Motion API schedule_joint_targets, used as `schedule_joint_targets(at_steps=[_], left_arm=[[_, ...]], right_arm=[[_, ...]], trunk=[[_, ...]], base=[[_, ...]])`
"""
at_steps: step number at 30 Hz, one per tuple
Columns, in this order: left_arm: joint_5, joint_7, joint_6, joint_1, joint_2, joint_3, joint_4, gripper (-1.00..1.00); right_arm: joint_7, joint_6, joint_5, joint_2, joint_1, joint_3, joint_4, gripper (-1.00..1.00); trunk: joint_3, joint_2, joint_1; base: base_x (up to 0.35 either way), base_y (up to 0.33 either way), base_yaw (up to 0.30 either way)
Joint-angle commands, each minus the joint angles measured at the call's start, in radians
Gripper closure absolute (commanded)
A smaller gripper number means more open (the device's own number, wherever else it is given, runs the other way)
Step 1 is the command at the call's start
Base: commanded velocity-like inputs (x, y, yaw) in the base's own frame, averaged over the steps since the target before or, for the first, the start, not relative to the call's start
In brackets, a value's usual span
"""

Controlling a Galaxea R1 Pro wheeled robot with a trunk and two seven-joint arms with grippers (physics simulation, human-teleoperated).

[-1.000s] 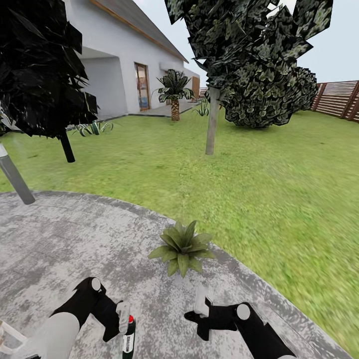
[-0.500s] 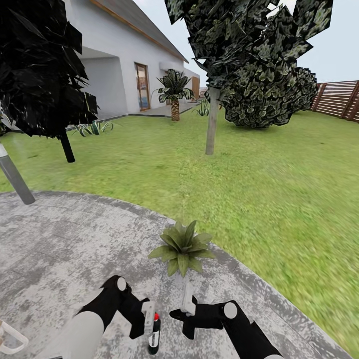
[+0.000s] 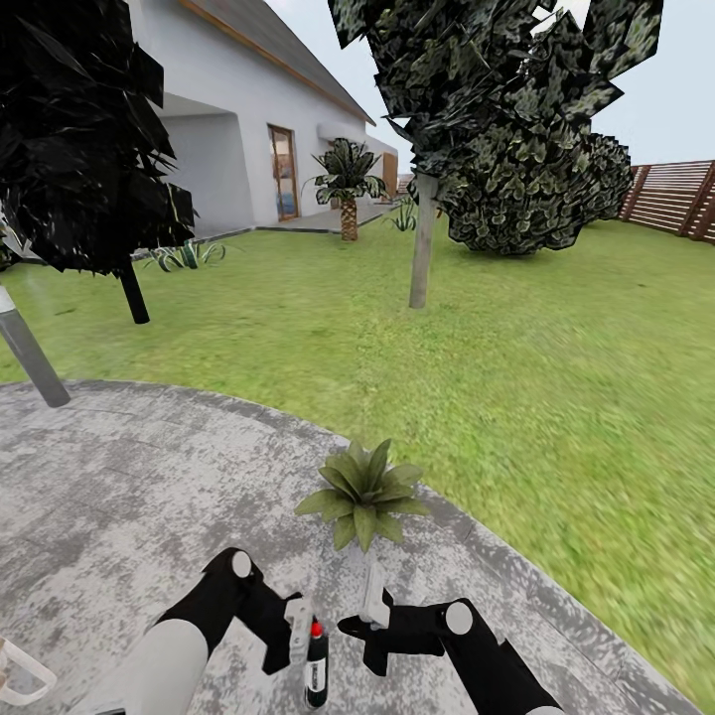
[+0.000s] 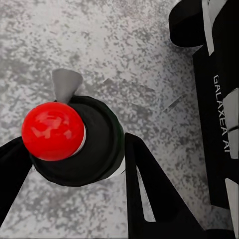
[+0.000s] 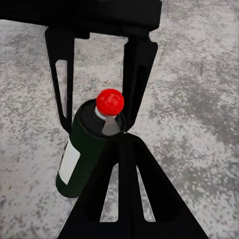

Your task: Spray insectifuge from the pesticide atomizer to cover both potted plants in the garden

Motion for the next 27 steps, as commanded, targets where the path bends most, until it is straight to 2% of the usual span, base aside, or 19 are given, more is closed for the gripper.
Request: schedule_joint_targets(at_steps=[1,3,6,27], left_arm=[[0.005,-0.003,-0.010,-0.001,-0.001,0.007,-0.001,1.00],[0.023,-0.003,-0.011,0.001,-0.002,0.004,-0.001,1.00],[0.029,-0.003,-0.012,0.001,-0.004,0.003,-0.001,1.00],[0.034,-0.004,-0.011,0.001,-0.025,0.004,0.008,1.00]], right_arm=[[0.001,-0.005,0.009,0.001,0.000,-0.001,-0.001,1.00],[0.000,-0.005,0.009,0.000,0.000,-0.001,-0.002,1.00],[0.000,-0.005,0.009,0.000,0.000,-0.001,-0.002,1.00],[-0.001,-0.005,0.009,0.000,0.000,-0.001,-0.002,1.00]], trunk=[[-0.001,0.000,0.000],[-0.001,0.000,0.000],[-0.001,0.000,0.000],[-0.001,0.000,0.000]], base=[[0.000,0.000,0.000],[0.000,0.000,0.000],[0.000,0.000,0.000],[0.000,0.000,0.000]])
